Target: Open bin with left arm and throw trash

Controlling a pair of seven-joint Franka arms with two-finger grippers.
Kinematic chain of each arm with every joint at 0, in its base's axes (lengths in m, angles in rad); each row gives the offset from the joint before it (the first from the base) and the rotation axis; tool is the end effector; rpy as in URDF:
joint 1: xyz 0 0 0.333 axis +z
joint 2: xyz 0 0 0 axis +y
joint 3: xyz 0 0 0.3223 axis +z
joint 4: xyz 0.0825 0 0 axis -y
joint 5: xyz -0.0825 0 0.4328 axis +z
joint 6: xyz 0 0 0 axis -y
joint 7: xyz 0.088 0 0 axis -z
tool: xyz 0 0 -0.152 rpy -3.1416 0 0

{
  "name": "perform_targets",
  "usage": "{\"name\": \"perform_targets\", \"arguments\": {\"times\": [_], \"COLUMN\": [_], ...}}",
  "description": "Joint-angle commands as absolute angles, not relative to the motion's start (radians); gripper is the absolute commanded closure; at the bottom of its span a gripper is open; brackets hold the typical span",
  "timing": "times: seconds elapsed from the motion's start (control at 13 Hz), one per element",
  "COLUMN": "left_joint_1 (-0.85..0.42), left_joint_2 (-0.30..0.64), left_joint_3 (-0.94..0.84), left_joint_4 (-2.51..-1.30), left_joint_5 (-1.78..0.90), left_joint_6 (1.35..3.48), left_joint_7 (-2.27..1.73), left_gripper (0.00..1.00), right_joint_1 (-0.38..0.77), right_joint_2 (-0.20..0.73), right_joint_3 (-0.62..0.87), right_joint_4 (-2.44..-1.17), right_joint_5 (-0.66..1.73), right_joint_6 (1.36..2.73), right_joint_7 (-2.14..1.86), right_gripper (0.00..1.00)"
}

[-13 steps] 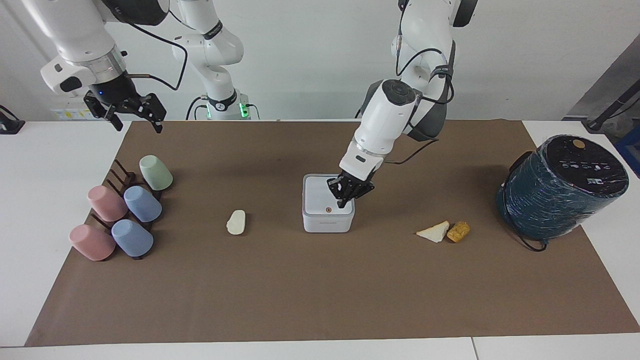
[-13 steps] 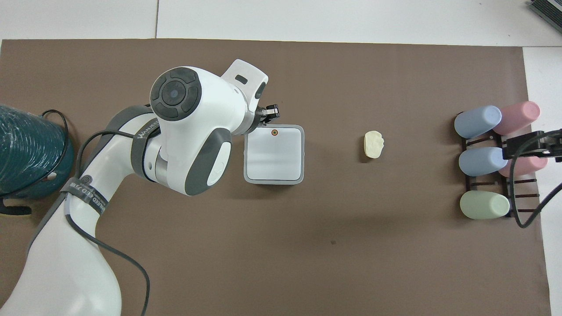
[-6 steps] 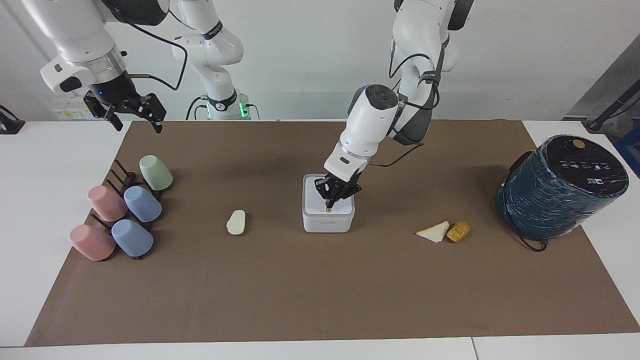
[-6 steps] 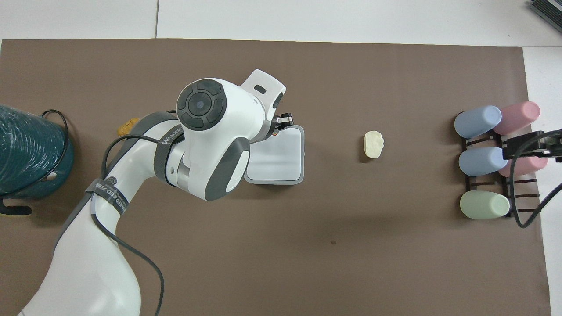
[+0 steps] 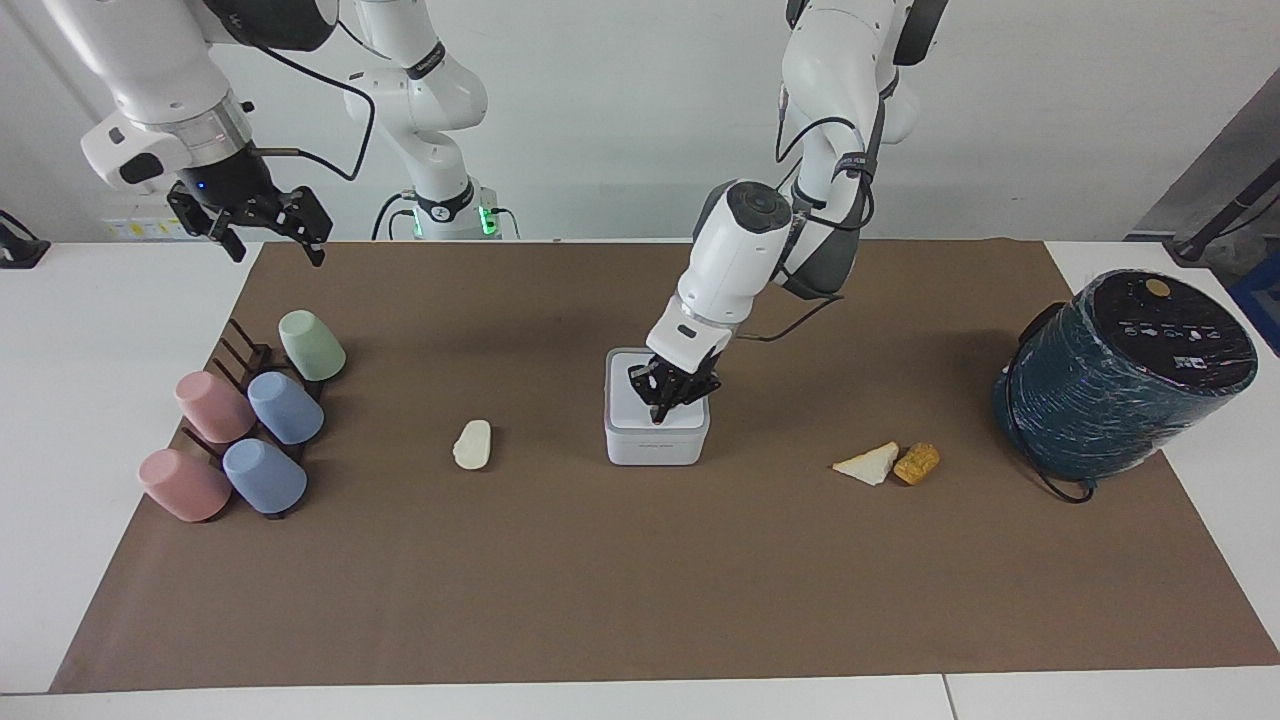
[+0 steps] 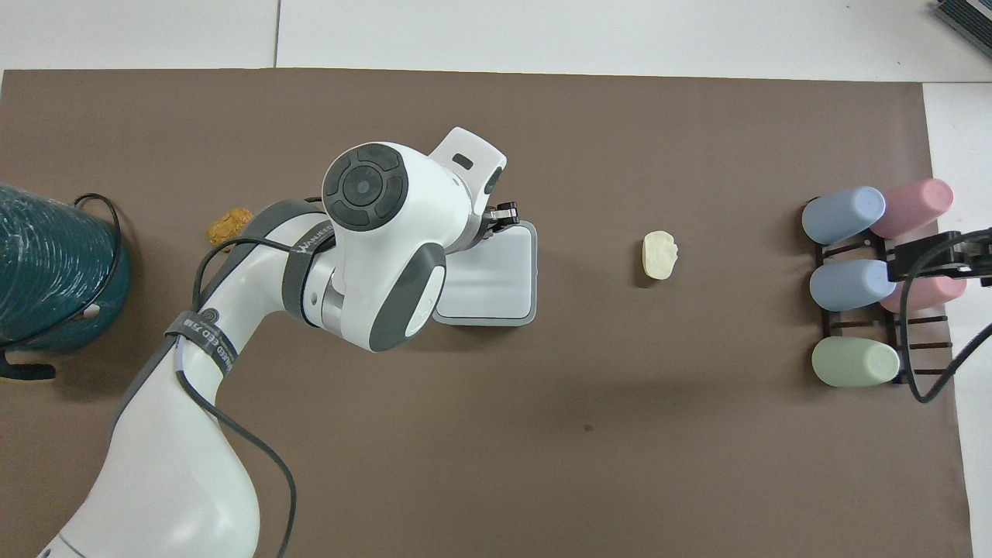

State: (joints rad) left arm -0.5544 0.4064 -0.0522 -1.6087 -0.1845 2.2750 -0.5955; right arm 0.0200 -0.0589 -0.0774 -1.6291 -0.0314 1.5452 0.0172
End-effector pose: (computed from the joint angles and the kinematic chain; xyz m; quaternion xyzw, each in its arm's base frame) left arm 0.6155 -0.4356 0.3621 0.9866 0.0480 0.0570 0.1449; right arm 0.5791 -0.0392 0.5882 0.9991 -0.0374 -0.0129 0.0132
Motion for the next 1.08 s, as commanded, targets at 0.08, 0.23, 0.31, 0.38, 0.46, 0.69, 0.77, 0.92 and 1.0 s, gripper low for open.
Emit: {"name": "perform_targets", "arguments": {"times": [0.08,0.23,0.31,0.38,0.46,0.69,0.77,0.92,1.0], "left_joint_1": [-0.591,-0.591,-0.591,-0.591,-0.586,-0.568,-0.568,-0.568,-0.558], "left_joint_2": [0.410,0.410,0.408,0.408,0.408,0.407,0.397,0.381,0.368], "left_joint_3": [-0.035,-0.035,-0.035,-0.035,-0.035,-0.032,-0.028,-0.025,-0.025], "left_joint_4": [-1.670,-1.680,-1.686,-1.681,-1.665,-1.554,-1.540,-1.526,-1.513], "left_joint_5": [-0.193,-0.193,-0.193,-0.193,-0.192,-0.193,-0.193,-0.192,-0.190], "left_joint_6": [2.355,2.355,2.356,2.349,2.324,2.179,2.146,2.077,2.030], "left_joint_7": [-0.604,-0.604,-0.604,-0.603,-0.601,-0.601,-0.601,-0.601,-0.603], "left_gripper": [1.00,1.00,1.00,1.00,1.00,1.00,1.00,1.00,1.00], "right_joint_1": [0.015,0.015,0.015,0.015,0.014,0.015,0.014,0.014,0.014], "right_joint_2": [-0.080,-0.080,-0.080,-0.080,-0.081,-0.081,-0.081,-0.080,-0.080], "right_joint_3": [-0.072,-0.072,-0.072,-0.072,-0.072,-0.072,-0.074,-0.072,-0.072], "right_joint_4": [-1.652,-1.652,-1.652,-1.652,-1.652,-1.652,-1.652,-1.652,-1.652], "right_joint_5": [-0.038,-0.038,-0.038,-0.038,-0.038,-0.038,-0.038,-0.038,-0.038], "right_joint_6": [1.548,1.548,1.548,1.548,1.548,1.548,1.548,1.548,1.548], "right_joint_7": [0.032,0.032,0.032,0.032,0.032,0.032,0.032,0.032,0.032], "right_gripper": [0.00,0.00,0.00,0.00,0.00,0.00,0.00,0.00,0.00]}}
